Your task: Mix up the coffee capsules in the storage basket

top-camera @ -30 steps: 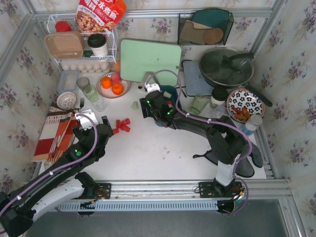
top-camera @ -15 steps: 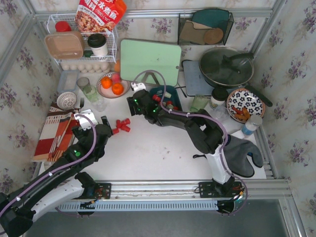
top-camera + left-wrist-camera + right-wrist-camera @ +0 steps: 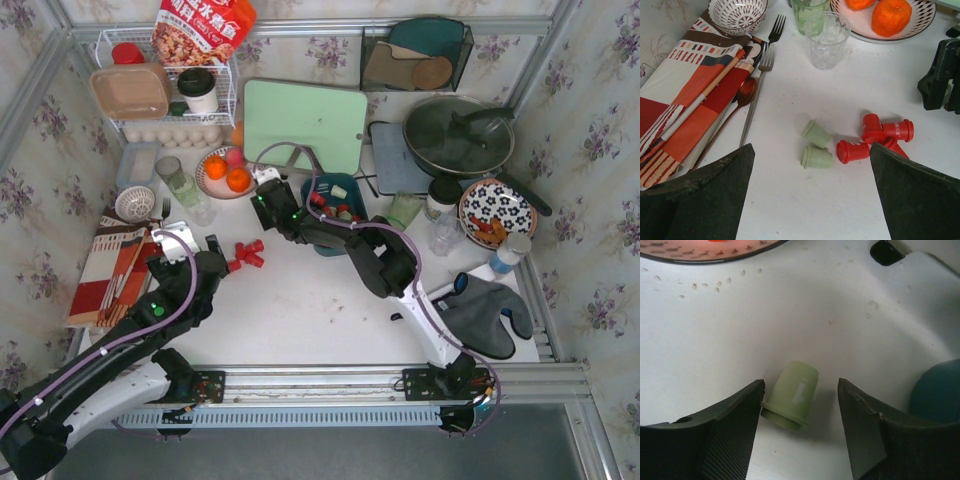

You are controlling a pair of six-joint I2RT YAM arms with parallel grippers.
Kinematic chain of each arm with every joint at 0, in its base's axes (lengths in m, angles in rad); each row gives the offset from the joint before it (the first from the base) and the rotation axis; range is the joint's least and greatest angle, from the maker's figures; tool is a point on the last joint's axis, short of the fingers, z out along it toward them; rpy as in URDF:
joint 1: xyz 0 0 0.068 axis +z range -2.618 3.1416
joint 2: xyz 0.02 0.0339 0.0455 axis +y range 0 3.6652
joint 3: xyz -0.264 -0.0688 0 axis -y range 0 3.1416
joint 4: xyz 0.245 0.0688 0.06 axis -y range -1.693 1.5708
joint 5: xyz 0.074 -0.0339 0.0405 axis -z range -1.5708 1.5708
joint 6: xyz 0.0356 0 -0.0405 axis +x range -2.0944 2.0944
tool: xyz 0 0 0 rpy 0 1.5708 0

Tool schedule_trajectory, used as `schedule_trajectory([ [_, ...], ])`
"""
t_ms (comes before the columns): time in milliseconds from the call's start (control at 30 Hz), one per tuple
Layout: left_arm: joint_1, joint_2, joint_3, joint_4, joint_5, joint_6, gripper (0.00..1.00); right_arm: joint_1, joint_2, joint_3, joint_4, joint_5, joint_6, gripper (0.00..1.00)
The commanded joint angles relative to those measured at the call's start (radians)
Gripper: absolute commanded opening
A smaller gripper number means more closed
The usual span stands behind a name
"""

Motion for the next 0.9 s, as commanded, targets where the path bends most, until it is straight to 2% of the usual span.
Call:
schedule_trajectory([
  [0, -0.001, 0.002, 0.005, 0.016, -0.011, -0.003, 1.0, 0.0, -0.004, -0.004, -0.041, 0.005, -0.004, 0.61],
  [100, -0.001, 0.008, 0.005, 0.018, -0.011, -0.001, 1.0, -0.001, -0.03, -0.045, -0.019, -0.008, 0.002, 0.47],
  [333, -0.001, 0.012, 0.009, 0.013, -0.014, -0.001, 1.0, 0.0, -0.186, -0.179, 0.045, -0.023, 0.01, 0.31],
  [667, 0.0, -0.002, 0.008, 0.009, -0.008, -0.003, 1.0, -0.039, -0.53, -0.532, 0.156, 0.079, 0.028, 0.3],
  [867, -0.001, -0.005, 0.006, 0.009, -0.003, -0.006, 1.0, -0.128, -0.605, -0.705, 0.202, 0.052, 0.107, 0.3],
])
